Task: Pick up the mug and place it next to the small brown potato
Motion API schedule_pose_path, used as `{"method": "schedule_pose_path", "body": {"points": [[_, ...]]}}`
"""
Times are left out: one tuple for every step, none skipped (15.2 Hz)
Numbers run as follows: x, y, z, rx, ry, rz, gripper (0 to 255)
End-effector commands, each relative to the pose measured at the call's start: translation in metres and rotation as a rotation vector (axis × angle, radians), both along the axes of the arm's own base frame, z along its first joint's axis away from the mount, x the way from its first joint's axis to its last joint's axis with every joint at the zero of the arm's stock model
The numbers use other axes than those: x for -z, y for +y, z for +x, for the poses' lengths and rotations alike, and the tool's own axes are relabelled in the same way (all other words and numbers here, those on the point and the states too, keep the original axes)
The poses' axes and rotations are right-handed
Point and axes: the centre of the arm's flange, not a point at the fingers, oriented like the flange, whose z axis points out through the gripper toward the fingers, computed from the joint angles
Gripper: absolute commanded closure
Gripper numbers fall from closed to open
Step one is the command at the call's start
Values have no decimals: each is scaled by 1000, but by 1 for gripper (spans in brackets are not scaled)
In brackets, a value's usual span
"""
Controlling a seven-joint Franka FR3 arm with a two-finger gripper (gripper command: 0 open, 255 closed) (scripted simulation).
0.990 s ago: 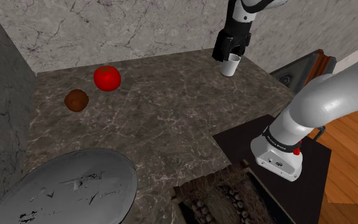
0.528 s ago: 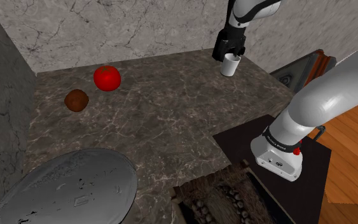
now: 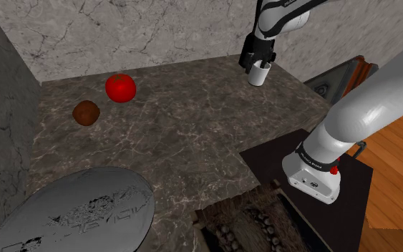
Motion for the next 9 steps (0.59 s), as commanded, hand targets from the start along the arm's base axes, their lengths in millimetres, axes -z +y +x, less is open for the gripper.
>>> {"method": "schedule_pose_path", "body": {"points": [[3, 0, -1, 0, 0, 0, 0], [3, 0, -1, 0, 0, 0, 0], [3, 0, -1, 0, 0, 0, 0], [3, 0, -1, 0, 0, 0, 0], [3, 0, -1, 0, 0, 0, 0], [2, 0, -1, 0, 0, 0, 0], [2, 0, -1, 0, 0, 0, 255], [2, 0, -1, 0, 0, 0, 255], [2, 0, -1, 0, 0, 0, 255]]}}
